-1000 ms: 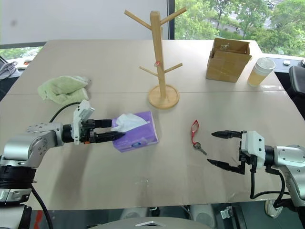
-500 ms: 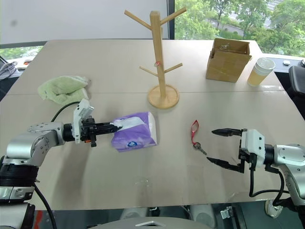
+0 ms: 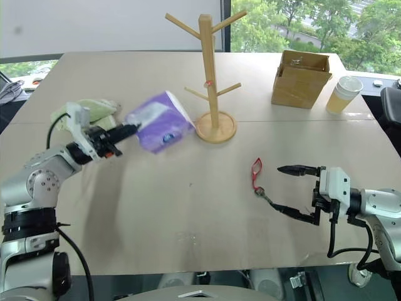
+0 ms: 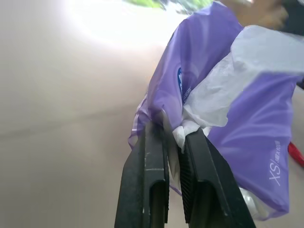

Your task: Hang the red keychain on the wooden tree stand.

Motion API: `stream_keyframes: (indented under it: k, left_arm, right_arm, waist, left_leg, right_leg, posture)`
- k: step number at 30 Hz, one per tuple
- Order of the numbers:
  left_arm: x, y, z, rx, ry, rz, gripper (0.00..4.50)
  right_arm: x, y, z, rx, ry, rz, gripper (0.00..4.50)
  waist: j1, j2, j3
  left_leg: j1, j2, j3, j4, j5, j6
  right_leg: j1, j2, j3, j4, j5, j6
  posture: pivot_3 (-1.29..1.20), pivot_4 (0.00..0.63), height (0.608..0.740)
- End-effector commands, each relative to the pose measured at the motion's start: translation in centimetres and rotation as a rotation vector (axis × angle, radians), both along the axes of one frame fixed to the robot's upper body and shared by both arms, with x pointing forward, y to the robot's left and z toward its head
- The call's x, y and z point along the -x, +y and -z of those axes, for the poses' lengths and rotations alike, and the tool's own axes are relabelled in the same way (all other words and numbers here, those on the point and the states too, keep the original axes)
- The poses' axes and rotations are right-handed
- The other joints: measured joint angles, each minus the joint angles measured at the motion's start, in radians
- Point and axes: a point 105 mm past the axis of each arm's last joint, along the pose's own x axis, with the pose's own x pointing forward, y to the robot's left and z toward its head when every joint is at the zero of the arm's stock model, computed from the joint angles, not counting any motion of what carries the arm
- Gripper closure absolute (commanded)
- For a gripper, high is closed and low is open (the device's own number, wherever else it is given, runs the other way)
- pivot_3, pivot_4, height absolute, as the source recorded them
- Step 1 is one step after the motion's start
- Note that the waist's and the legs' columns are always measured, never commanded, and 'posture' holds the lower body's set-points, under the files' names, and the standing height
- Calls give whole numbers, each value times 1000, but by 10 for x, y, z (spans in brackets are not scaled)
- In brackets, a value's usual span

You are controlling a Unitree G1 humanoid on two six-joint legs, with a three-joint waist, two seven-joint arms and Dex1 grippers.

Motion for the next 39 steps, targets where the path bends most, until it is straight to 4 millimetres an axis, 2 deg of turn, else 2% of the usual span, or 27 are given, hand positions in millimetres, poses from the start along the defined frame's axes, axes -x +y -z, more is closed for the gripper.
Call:
stream_keyframes:
  k: [1, 7, 9, 14, 22, 27, 28, 29, 32, 33, 39]
  left_arm:
    - [-18, 41, -27, 18, -120, -303, 4483]
    - [-39, 89, -27, 12, -117, -672, 4483]
    - [-45, 96, -29, 24, -127, -741, 4483]
    - [-63, 90, -27, 32, -122, -823, 4483]
    - [-83, 70, -36, 93, -147, -819, 4483]
    - [-86, 65, -49, 139, -187, -801, 2658]
    - [-86, 66, -51, 135, -194, -802, 1916]
    - [-86, 65, -52, 136, -201, -798, 1776]
    - [-86, 64, -54, 120, -210, -784, 312]
    - [-87, 64, -54, 112, -210, -778, 58]
    - [-88, 34, -53, 51, -248, -556, 58]
  right_arm:
    - [3, 6, -25, -45, -69, -28, 0]
    - [2, 10, -34, -60, -82, -37, 0]
    - [1, 10, -35, -57, -84, -34, 0]
    - [-2, 13, -33, -63, -84, -20, 0]
    - [-7, 15, -33, -75, -98, 11, 0]
    - [-7, 17, -32, -81, -99, 19, 0]
    - [-7, 17, -32, -82, -99, 21, 0]
    - [-7, 17, -32, -82, -100, 23, 0]
    - [-7, 16, -31, -82, -102, 27, 0]
    - [-8, 15, -31, -83, -103, 30, 0]
    - [-14, 13, -32, -112, -103, 77, 0]
  waist:
    - [-1, 0, 0]
    - [-1, -2, 0]
    - [0, -4, 0]
    - [5, -6, -1]
    - [-4, -7, -1]
    - [-2, -7, -1]
    - [-2, -7, -1]
    - [-2, -7, -1]
    - [-2, -7, -1]
    - [-2, -7, -1]
    - [-3, -7, -1]
  left_leg:
    - [0, 0, 0, 0, 0, 0]
    - [0, -2, 1, 0, 0, 0]
    - [0, -2, 1, 0, 0, 0]
    - [-1, -2, 1, 1, 0, 0]
    - [-1, -3, 3, 1, 0, 0]
    - [-1, -3, 3, 1, 0, 0]
    - [-1, -3, 4, 1, 0, 0]
    - [-1, -3, 4, 1, 0, 0]
    - [-1, -3, 4, 1, 0, 0]
    - [-1, -3, 4, 1, 0, 0]
    - [-1, -3, 6, 1, 0, 0]
  right_leg:
    - [0, 0, 0, 0, 0, 0]
    - [0, 0, 0, 0, 0, 0]
    - [0, 0, 0, 0, 0, 0]
    - [0, 0, -1, 0, 0, 0]
    - [0, 0, -1, 0, 0, 1]
    - [0, 0, -1, 0, 0, 1]
    - [0, 0, -1, 0, 1, 1]
    - [0, 0, -1, 0, 1, 1]
    - [0, 0, -1, 0, 1, 1]
    - [0, 0, -1, 0, 1, 1]
    - [0, 0, -1, 0, 1, 1]
  posture:
    - [0, 150, 740]
    - [0, 150, 740]
    - [0, 150, 740]
    - [0, 150, 740]
    - [0, 150, 740]
    - [0, 150, 740]
    - [0, 150, 740]
    - [0, 150, 740]
    - [0, 150, 740]
    - [0, 150, 740]
    - [0, 150, 740]
